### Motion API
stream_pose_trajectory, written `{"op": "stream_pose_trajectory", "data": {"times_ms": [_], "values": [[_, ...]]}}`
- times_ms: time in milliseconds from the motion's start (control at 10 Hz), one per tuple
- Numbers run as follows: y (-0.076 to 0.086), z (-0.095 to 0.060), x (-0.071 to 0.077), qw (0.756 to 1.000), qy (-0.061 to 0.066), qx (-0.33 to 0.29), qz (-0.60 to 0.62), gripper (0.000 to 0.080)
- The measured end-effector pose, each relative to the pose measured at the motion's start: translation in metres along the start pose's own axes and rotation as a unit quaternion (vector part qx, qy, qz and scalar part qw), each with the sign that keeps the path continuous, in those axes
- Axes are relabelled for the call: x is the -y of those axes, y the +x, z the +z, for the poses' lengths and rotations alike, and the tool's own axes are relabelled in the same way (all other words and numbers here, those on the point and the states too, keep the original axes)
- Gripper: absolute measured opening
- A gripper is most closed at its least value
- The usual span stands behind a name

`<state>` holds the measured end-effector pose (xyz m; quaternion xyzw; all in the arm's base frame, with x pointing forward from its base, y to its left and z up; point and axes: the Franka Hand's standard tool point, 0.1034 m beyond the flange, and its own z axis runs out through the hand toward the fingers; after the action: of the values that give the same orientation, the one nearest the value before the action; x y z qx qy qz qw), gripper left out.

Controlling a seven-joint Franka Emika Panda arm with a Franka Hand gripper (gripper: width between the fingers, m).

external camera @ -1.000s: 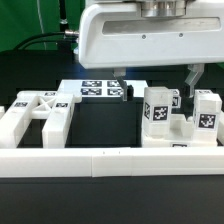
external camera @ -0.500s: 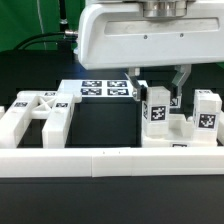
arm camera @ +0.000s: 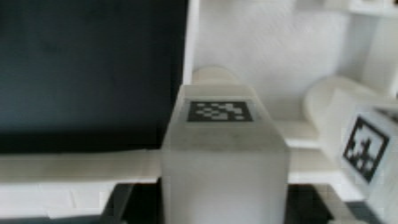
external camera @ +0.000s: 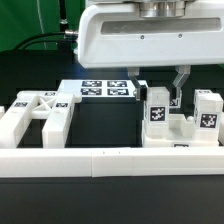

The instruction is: Assemble chair

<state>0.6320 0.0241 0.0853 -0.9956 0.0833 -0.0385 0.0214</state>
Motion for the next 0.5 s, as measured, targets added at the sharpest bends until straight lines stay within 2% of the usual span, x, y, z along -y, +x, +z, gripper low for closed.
{"op": "stream_pose_trajectory", "data": {"times_ms": [200,500], "values": [[-0.0002,0.0003,0.0030,0.992,0.000,0.005,0.128,0.0285],[0.0008,0.0016,0.0051,0.958,0.009,0.007,0.286,0.0285]]}}
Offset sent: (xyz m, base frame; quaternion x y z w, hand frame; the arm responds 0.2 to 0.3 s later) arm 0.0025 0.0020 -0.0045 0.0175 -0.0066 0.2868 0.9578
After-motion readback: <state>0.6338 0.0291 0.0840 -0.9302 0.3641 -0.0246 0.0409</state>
